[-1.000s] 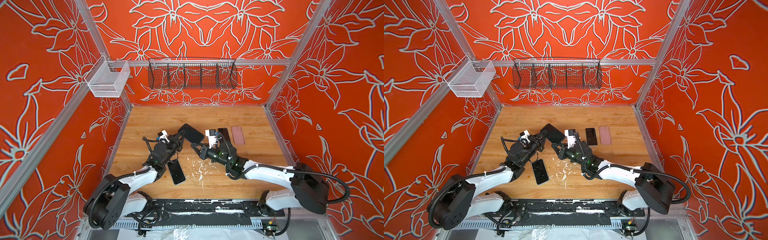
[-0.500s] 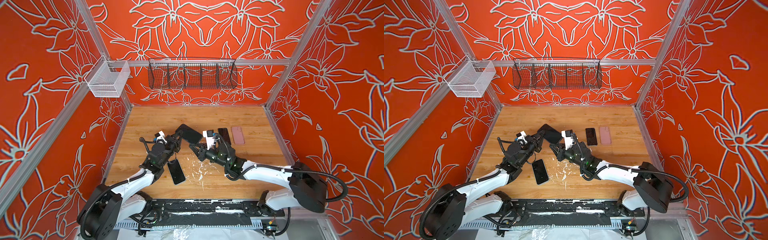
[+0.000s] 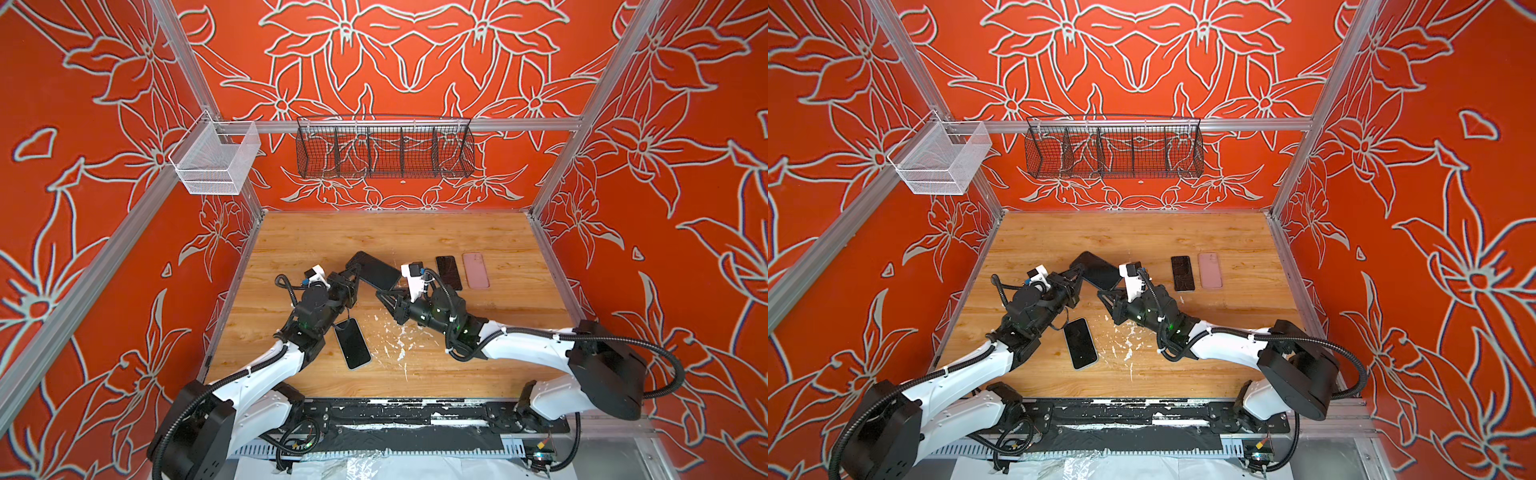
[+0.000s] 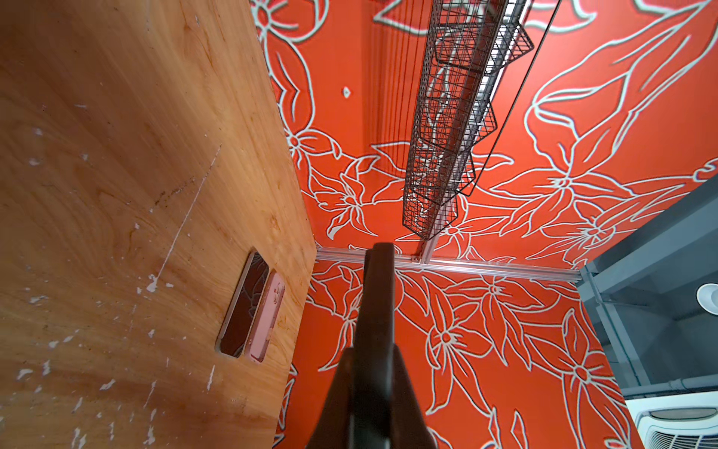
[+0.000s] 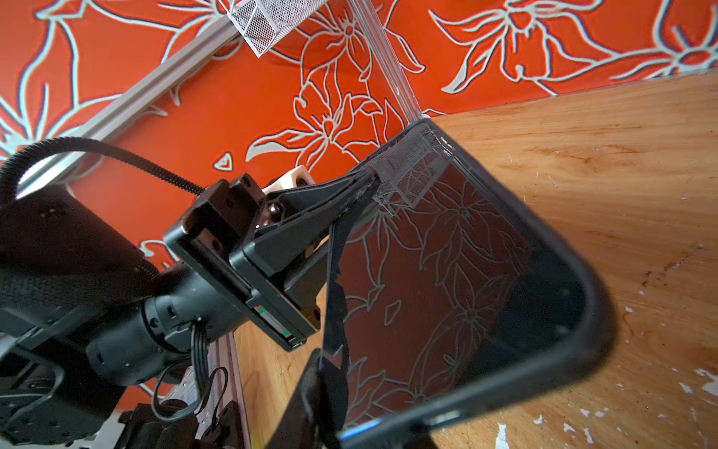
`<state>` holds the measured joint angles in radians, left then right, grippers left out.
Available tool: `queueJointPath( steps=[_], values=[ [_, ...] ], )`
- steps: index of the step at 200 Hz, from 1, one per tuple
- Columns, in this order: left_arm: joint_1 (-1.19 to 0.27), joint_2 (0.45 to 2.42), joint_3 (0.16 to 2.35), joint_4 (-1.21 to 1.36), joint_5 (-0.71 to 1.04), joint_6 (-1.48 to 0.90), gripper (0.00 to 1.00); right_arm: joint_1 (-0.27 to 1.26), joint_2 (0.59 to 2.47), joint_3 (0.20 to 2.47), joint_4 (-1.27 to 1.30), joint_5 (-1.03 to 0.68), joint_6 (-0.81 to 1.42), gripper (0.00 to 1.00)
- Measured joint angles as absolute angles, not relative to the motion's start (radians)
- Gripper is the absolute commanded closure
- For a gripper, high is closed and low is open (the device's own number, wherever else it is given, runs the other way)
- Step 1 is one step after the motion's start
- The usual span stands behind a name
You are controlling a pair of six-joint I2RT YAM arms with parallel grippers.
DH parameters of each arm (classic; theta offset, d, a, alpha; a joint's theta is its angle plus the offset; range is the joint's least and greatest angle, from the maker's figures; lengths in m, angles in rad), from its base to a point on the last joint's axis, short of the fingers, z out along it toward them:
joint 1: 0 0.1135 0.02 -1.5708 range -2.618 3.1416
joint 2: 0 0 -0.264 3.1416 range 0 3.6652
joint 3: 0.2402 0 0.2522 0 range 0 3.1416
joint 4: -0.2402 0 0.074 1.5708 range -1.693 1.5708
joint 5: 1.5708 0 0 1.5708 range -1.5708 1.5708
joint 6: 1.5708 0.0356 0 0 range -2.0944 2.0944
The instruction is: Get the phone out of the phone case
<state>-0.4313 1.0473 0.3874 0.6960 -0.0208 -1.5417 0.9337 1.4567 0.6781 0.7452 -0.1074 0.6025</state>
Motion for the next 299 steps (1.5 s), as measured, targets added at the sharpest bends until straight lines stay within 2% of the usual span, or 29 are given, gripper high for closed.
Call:
queueJointPath(
  steps=[142, 191, 231, 265, 299],
  values=[
    [-0.432, 1.047, 0.387, 0.684, -0.005, -1.535, 1.00, 0.927, 1.511, 0.630, 0.751, -0.016, 0.533, 0.71],
    [-0.436, 1.058, 0.398, 0.741, 0.032, -1.526, 1.00, 0.903, 1.497, 0.565, 0.709, -0.020, 0.552, 0.59],
    [-0.432, 1.079, 0.479, 0.714, 0.073, -1.416, 1.00, 0.875, 1.336, 0.558, 0.604, -0.112, 0.548, 0.50],
    [-0.390, 1.124, 0.593, 0.618, 0.192, -1.280, 1.00, 0.773, 1.158, 0.553, 0.470, -0.206, 0.514, 0.39],
    [-0.349, 1.176, 0.743, 0.387, 0.327, -1.073, 1.00, 0.649, 1.031, 0.563, 0.273, -0.307, 0.457, 0.26]
  ],
)
